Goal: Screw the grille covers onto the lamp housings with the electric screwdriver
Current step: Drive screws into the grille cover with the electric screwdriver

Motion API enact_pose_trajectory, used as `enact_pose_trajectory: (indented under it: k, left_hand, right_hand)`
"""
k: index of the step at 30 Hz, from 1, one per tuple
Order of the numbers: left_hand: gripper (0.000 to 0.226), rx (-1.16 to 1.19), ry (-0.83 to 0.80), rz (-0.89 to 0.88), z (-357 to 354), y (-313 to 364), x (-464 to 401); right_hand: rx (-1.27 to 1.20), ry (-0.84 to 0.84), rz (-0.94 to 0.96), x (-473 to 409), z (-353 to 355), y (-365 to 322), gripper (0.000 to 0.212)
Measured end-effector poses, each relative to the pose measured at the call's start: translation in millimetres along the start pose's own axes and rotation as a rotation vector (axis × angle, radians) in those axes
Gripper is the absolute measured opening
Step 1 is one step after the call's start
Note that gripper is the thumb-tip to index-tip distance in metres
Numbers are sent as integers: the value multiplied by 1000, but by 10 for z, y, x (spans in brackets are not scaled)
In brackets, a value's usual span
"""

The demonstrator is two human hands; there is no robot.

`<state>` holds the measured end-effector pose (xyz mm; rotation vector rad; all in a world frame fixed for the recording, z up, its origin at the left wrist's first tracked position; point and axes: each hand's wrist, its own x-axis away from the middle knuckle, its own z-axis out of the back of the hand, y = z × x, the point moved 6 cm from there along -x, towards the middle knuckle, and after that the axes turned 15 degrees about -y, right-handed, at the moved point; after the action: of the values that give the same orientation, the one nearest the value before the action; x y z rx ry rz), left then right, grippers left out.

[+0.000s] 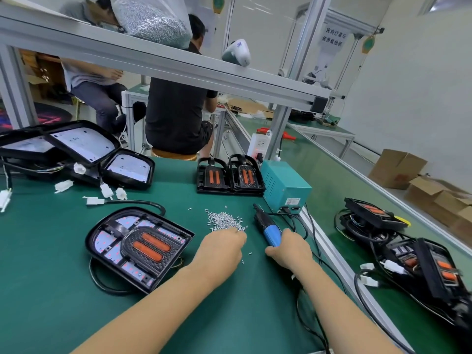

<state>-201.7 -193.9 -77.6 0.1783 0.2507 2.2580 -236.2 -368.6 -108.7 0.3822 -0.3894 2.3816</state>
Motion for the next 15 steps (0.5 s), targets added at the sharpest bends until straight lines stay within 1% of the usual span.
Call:
enact_pose_trajectory:
  k: [2, 5, 6, 7, 10, 11, 13, 15]
  left_hand:
    - [33, 84, 59, -41, 162, -23, 73]
    - [33, 251, 143, -59, 438, -198, 222]
    - [31, 325, 180, -58, 529, -290, 277]
    - [28, 400, 219, -52, 611, -387, 335]
    - [20, 624, 304, 9, 758, -686, 473]
    - [19, 716, 318, 34, 768, -781, 503]
    - [17, 965, 335, 53, 753, -942, 550]
    - [14, 1262, 341, 43, 716, -1070, 586]
  right_hand:
    - [-115, -42, 9, -15, 31, 51, 43]
    - [-363, -45, 55, -44, 102, 176, 53]
    - [-478, -55, 71, -47, 133, 205, 52]
    - [-605, -80, 94, -36, 169, 211, 46]
    - [-1022, -174, 147, 35, 293, 153, 19]
    - [-1168, -204, 169, 77, 348, 109, 15]
    - [-1465, -264, 265, 180, 482, -43, 21]
    - [-1737, -294, 409, 308, 638, -226, 25]
